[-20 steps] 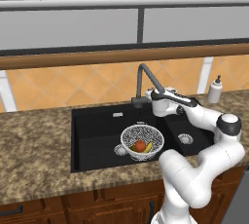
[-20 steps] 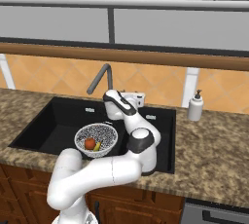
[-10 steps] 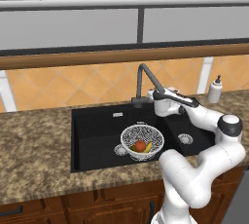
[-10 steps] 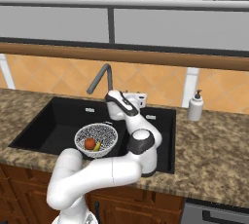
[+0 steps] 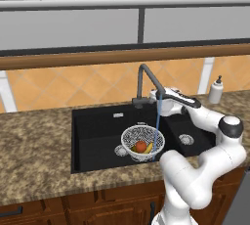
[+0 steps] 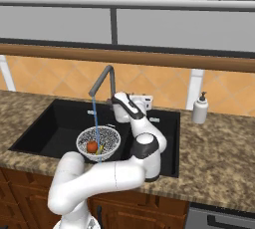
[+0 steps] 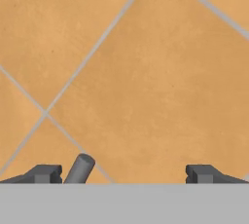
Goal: Put the colander in the sink, put the banana, kiwi, orange in the colander, and turn on the sink faucet and pour water over the colander.
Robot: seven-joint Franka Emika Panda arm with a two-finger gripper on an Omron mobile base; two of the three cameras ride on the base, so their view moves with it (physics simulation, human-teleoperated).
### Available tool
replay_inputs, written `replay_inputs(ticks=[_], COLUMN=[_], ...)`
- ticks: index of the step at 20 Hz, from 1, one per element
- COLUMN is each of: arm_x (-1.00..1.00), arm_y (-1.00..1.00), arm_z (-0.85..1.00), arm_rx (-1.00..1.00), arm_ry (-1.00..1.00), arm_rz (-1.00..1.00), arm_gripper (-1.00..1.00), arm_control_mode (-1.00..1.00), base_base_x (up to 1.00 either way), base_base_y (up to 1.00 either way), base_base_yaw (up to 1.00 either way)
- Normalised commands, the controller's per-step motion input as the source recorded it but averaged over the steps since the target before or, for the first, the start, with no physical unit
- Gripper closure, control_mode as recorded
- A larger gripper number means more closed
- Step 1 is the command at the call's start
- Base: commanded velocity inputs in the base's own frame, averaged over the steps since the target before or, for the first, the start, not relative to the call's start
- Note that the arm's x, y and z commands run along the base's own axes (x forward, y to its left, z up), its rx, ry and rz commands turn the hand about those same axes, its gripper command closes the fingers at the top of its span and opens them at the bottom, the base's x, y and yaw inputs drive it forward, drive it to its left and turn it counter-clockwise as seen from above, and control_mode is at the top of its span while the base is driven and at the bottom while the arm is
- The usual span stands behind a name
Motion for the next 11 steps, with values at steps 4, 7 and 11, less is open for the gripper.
replay_inputs(ticks=[4, 7, 11], arm_x=[0.09, 0.0, 0.0], arm_y=[-0.54, -0.37, -0.23], arm_z=[0.0, 0.0, 0.0], arm_rx=[0.0, 0.0, 0.0], arm_ry=[0.0, 0.0, 0.0], arm_rz=[0.0, 0.0, 0.0], arm_gripper=[-1.0, -1.0, -1.0], arm_control_mode=[-1.0, -1.0, -1.0], base_base_x=[0.0, 0.0, 0.0], base_base_y=[0.0, 0.0, 0.0], base_base_yaw=[0.0, 0.0, 0.0])
